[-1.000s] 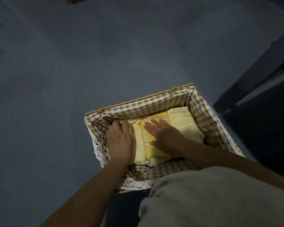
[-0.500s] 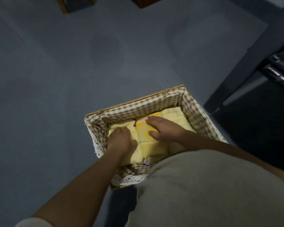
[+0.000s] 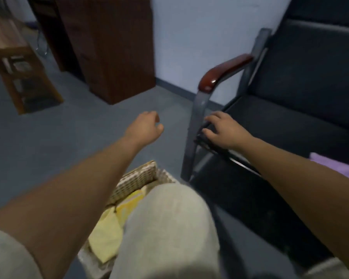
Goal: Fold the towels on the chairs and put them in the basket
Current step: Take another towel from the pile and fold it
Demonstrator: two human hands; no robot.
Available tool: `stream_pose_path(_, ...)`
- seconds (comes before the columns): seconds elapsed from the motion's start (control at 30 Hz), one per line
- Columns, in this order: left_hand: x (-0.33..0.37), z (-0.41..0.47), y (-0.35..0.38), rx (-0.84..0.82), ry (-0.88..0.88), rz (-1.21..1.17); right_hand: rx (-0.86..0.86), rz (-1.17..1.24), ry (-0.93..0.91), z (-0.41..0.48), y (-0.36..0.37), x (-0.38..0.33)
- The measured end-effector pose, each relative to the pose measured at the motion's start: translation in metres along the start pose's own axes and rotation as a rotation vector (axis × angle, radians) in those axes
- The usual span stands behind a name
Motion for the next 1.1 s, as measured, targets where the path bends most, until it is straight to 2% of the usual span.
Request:
stream_pose_path(0.1,0.104,0.020,-0.001,0.003,0.144,-0.027,0.044,-0.012,0.200,-0.069,-0.044,0.085)
stream_pose_path(0.23,0.248,0.036,0.039,-0.071,0.358,-0.054,0.143,0.020,0.435,-0.160,-0.075,0.190)
stream_pose_path(0.33,0.331,0.043,0.087,-0.193,0.456,-0.056,0.187,0.069,0.586,-0.215,-0.075,0.250)
stream_pose_path(0.47,0.418,0.045,0.166,-0.340,0.552,-0.062,0.153,0.127,0.756,-0.272,-0.051,0.316)
stream_pose_path(0.67,0.459,0.053,0.291,-0.538,0.632,0.104,0.068,0.139,0.862,-0.302,0.000,0.371)
stream_pose_path(0.77,0.464,0.059,0.316,-0.504,0.677,0.297,0.025,0.037,0.849,-0.296,0.014,0.379)
stream_pose_path(0.83,0.471,0.061,0.316,-0.500,0.701,0.306,0.000,-0.028,0.843,-0.290,0.016,0.381)
stream_pose_path(0.93,0.478,0.062,0.301,-0.472,0.711,0.199,-0.024,-0.093,0.843,-0.286,0.018,0.379)
stream_pose_path(1.0,0.473,0.065,0.280,-0.451,0.650,-0.009,-0.012,-0.130,0.851,-0.289,0.017,0.378)
stream_pose_path(1.1,0.468,0.066,0.245,-0.380,0.591,-0.214,0.124,-0.196,0.900,-0.306,0.001,0.378)
Point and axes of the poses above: each hand's wrist, its own z-axis towards the middle knuckle, its own y-axis out of the palm, x = y × z, the point moved 10 cm from there along z, towards the middle knuckle, and after that the axes turned 15 degrees about -x, right-handed, at the moved point
